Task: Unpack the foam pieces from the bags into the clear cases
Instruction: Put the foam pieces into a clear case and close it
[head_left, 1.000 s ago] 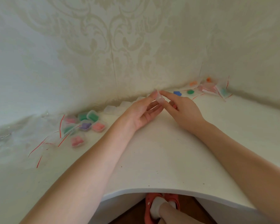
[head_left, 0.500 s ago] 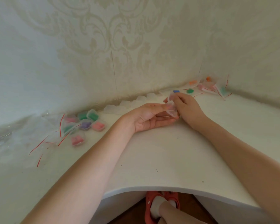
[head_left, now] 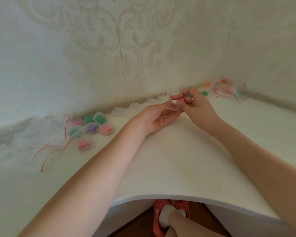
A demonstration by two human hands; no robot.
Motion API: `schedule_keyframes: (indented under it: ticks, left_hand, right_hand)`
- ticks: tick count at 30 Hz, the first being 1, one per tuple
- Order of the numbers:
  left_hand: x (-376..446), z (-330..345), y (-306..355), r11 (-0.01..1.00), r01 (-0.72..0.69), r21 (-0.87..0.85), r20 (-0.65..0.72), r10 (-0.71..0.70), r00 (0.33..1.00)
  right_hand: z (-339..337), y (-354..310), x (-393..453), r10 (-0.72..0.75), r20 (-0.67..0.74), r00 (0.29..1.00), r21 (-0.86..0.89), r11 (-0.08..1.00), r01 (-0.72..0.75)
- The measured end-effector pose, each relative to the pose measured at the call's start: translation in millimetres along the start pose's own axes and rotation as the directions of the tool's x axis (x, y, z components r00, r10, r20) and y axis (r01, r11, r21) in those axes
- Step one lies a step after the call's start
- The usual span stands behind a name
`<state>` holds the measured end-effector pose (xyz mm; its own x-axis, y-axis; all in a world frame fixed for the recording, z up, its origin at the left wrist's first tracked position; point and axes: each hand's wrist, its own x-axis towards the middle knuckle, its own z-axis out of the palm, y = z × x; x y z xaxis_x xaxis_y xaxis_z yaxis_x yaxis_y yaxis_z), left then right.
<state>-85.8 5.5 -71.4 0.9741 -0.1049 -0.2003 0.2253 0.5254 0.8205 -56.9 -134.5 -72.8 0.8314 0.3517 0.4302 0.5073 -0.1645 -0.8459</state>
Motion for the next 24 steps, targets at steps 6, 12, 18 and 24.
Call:
schedule_keyframes:
  ticks: [6, 12, 18, 24]
  left_hand:
    - [-4.6, 1.8, -1.1, 1.000, 0.018, 0.016, 0.028, -0.019, 0.999]
    - [-6.4, 3.5, -0.5, 0.999, 0.027, 0.044, 0.003, -0.027, 1.000]
    - [-6.9, 3.8, -0.5, 1.000, 0.014, 0.017, -0.005, -0.014, 1.000]
    - [-3.0, 1.7, -1.9, 1.000, -0.015, 0.005, -0.049, 0.015, 0.999]
  right_hand:
    - [1.2, 4.3, -1.1, -0.124, 0.082, 0.989, -0.275, 0.951, 0.142]
    - [5.3, 4.1, -1.7, -0.140, 0.107, 0.984, -0.289, 0.943, 0.166]
    - [-0.2, 1.3, -1.3, -0.053, 0.034, 0.998, -0.144, 0.988, 0.058]
    - [3.1, 8.2, -0.3, -0.166, 0.029, 0.986, -0.467, 0.870, 0.161]
